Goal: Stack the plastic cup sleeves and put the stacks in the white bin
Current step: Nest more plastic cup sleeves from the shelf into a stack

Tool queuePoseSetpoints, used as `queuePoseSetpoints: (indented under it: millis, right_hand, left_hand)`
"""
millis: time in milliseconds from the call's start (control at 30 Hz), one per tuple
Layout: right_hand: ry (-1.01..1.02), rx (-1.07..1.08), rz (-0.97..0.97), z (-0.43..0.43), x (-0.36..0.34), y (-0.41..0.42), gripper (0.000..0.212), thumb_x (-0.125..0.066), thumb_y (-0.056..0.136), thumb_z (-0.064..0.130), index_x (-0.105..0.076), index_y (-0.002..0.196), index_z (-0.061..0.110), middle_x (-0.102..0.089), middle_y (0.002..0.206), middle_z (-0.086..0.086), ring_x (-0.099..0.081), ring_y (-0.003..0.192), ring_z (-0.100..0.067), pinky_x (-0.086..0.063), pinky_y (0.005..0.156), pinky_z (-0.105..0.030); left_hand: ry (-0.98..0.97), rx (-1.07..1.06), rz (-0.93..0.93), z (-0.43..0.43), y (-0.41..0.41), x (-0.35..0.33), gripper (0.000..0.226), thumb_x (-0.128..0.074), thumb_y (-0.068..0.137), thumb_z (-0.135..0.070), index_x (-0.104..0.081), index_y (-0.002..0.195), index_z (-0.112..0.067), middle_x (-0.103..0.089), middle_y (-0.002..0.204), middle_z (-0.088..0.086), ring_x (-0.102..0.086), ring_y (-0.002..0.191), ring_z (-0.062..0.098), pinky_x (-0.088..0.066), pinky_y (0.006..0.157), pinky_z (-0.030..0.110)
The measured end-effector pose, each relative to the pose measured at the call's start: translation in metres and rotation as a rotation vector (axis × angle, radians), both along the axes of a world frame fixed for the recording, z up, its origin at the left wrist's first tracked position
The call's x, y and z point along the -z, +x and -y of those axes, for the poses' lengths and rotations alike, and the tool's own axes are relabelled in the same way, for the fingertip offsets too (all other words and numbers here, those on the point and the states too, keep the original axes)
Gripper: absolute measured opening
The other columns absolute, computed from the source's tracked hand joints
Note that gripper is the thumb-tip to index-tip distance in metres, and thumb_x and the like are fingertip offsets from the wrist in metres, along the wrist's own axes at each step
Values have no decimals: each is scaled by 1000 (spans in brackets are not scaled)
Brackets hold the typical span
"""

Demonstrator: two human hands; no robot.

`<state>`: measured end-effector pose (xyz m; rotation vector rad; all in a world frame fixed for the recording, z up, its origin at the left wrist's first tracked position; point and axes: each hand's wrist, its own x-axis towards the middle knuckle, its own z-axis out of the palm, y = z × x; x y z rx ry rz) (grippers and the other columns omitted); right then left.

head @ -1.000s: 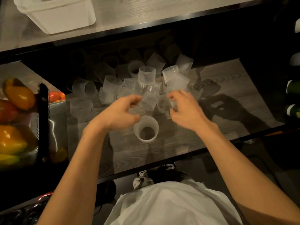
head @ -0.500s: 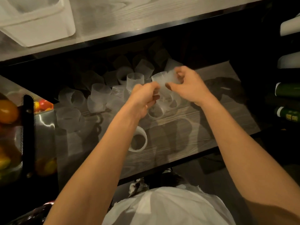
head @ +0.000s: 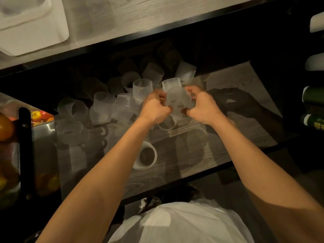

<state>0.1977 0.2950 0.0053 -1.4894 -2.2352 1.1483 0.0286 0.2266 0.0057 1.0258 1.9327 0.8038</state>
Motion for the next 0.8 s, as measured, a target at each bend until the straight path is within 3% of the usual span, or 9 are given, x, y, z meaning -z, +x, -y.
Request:
queuePoseSetpoints:
  millis: [100,200,333,433,500,700,800]
  right_hand:
    - [-63,-47,47,0,10,0,80,-83,75,18,-44,145,28,-54,134,-1,-53,122,-18,-50,99,-36]
    - [-94,-65,48,1,12,-2,83,-83,78,19,-40,148,27,-56,133,1,-54,122,-16,-50,99,-34]
    - [-18,-62,-23,3,-2,-6,74,-84,76,17,-45,138,26,-64,121,3,-62,110,-13,-54,89,-28]
    - [-65,-148,40,9,-9,-12,69,-86,74,20,-45,129,25,-65,107,8,-66,95,-10,-55,76,-24]
    - [-111,-210,89,14,-6,-14,69,-86,74,22,-42,127,26,-62,103,11,-65,92,-9,-51,69,-20]
    - [-183,-198,137,29,19,-18,76,-86,75,30,-39,136,25,-53,123,3,-57,109,-16,-52,93,-34]
    - [-147,-182,183,32,30,-20,72,-84,78,28,-41,135,23,-53,129,-3,-57,115,-22,-52,98,-40]
  left_hand:
    - [-68,40,-36,-4,-1,6,44,-80,76,-16,-53,110,-25,-64,105,-4,-65,96,14,-58,78,27]
    - [-118,44,-1,-7,-3,7,41,-81,74,-17,-53,101,-28,-67,103,-2,-68,96,16,-60,83,34]
    - [-64,67,45,-3,-13,-6,63,-84,67,-22,-53,122,-19,-66,107,-2,-69,95,14,-61,83,36]
    - [-125,154,26,3,-27,-15,64,-87,65,-18,-53,119,-22,-64,104,-2,-68,90,15,-60,75,33]
    - [-212,205,13,7,-34,-15,64,-88,64,-17,-53,117,-23,-65,104,0,-68,91,16,-60,78,35]
    - [-316,273,-52,14,-34,3,53,-88,69,-16,-55,111,-20,-67,99,-1,-67,88,14,-56,72,26]
    - [-341,336,-203,14,-33,12,54,-85,70,-27,-57,116,-22,-63,110,-1,-62,104,19,-55,91,34]
